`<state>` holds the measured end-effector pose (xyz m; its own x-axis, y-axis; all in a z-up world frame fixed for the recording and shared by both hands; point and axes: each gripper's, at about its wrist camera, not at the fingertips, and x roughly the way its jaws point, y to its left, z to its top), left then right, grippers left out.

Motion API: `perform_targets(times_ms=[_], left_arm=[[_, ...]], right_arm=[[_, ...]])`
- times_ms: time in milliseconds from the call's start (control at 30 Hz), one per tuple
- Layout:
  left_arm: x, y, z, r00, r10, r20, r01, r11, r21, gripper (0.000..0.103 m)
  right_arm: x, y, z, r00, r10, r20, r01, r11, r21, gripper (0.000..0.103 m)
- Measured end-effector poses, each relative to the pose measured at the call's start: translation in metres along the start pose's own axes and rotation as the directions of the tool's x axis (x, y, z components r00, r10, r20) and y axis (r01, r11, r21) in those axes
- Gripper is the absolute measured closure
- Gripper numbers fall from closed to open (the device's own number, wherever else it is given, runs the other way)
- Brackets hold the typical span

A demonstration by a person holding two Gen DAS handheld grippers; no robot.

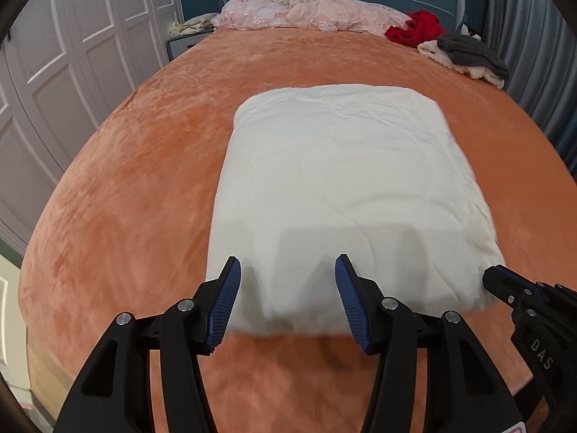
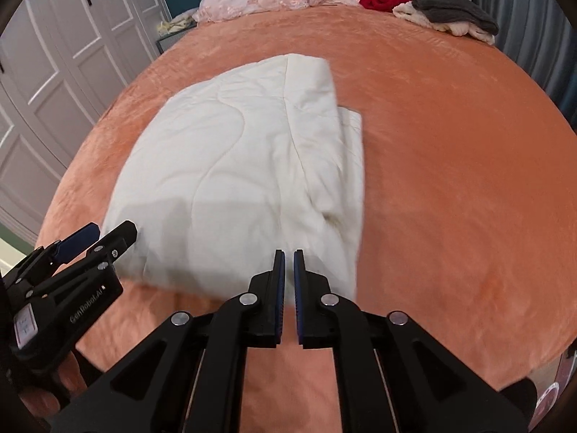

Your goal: Fold large clothes

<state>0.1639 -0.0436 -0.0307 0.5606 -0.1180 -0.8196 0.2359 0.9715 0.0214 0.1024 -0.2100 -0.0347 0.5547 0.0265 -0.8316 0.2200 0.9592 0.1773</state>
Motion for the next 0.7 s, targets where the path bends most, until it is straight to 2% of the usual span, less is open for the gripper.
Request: perform_targets(times_ms=[167, 433, 567, 700], left_arm=[[-0.027, -0.004, -0.025, 1.0, -0.018, -0.003, 0.018, 1.0, -0.002, 0.051], [-0.048, -0.021, -0.062, 0.998, -0.056, -0.031, 0.057, 0.998, 0.007, 0.051], [-0.056, -0.026, -0.071, 0.998, -0.063, -0.026, 0.063, 0.998, 0.01, 0.051], [-0.063, -0.029, -0.079, 0.999, -0.047, -0.021, 0.048, 0.999, 0.015, 0.05]], right_arm=[[-0.031, -0.002, -0.029, 0.999, 0.025, 0.025, -0.025, 1.0, -0.002, 0.098], [-0.048, 0.01, -0.063, 0.998, 0.05, 0.032, -0.049, 0.998, -0.024, 0.097], [-0.057, 0.013, -0.075, 0.997, 0.041, 0.058, -0.039, 0.999, -0.038, 0.076], [-0.064, 0.013, -0.082, 0.997, 0.024, 0.071, -0.021, 0.999, -0.038, 0.074]])
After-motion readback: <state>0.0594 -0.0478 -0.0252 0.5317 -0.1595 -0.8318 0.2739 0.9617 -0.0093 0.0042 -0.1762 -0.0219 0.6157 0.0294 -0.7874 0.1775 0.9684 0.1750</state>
